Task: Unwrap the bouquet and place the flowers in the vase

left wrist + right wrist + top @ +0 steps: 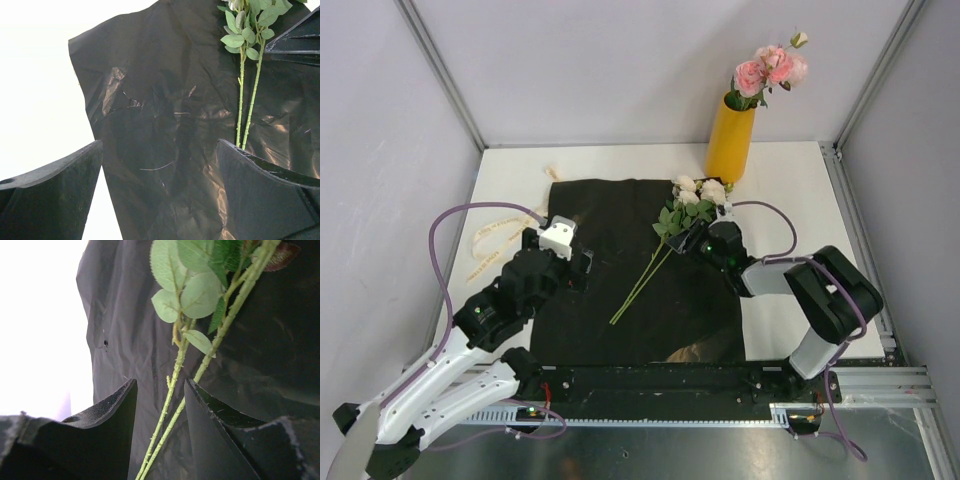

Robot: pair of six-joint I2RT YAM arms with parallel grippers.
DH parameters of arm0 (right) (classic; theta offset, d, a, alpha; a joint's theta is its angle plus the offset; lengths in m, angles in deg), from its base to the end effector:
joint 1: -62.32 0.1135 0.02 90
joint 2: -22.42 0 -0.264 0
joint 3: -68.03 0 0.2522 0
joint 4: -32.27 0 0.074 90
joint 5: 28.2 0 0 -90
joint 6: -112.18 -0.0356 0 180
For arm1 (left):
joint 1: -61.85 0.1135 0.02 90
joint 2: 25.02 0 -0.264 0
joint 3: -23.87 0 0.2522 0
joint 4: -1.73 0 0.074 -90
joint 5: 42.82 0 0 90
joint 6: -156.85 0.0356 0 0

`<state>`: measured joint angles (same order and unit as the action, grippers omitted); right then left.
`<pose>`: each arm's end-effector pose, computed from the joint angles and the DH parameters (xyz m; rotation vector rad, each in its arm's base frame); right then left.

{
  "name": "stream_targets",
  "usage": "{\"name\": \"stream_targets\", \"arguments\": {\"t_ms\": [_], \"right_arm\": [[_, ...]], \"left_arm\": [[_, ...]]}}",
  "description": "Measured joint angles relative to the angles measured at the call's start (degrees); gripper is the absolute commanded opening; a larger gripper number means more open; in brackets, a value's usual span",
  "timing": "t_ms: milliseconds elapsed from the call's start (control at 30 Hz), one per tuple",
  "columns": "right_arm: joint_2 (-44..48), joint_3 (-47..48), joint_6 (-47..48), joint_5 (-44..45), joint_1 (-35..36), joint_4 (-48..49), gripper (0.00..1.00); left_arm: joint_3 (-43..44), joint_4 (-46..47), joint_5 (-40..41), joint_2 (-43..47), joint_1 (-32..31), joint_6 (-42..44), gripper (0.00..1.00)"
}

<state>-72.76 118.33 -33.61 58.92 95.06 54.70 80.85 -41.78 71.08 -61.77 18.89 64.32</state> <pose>0.2714 0.1766 0.1566 0.3884 2.0829 1.0271 0.1145 -0.0869 0.3166 0.4132 1.8977 -0.1142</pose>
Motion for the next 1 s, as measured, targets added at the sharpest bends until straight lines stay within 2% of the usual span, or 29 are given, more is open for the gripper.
{"name": "stream_targets", "arguments": {"t_ms": [833, 1000], "right_arm": [[-12.0, 0.0, -6.1, -0.7, -0.3, 8.7, 0.40], [-13.6, 0.0, -7.0, -1.1, -0.9, 11.3, 0.29]], "left_arm": [[0.0, 0.0, 0.0, 0.0, 0.0, 0.0, 1.00], [0.0, 0.0, 0.0, 0.0, 0.0, 0.0, 1.00]]}}
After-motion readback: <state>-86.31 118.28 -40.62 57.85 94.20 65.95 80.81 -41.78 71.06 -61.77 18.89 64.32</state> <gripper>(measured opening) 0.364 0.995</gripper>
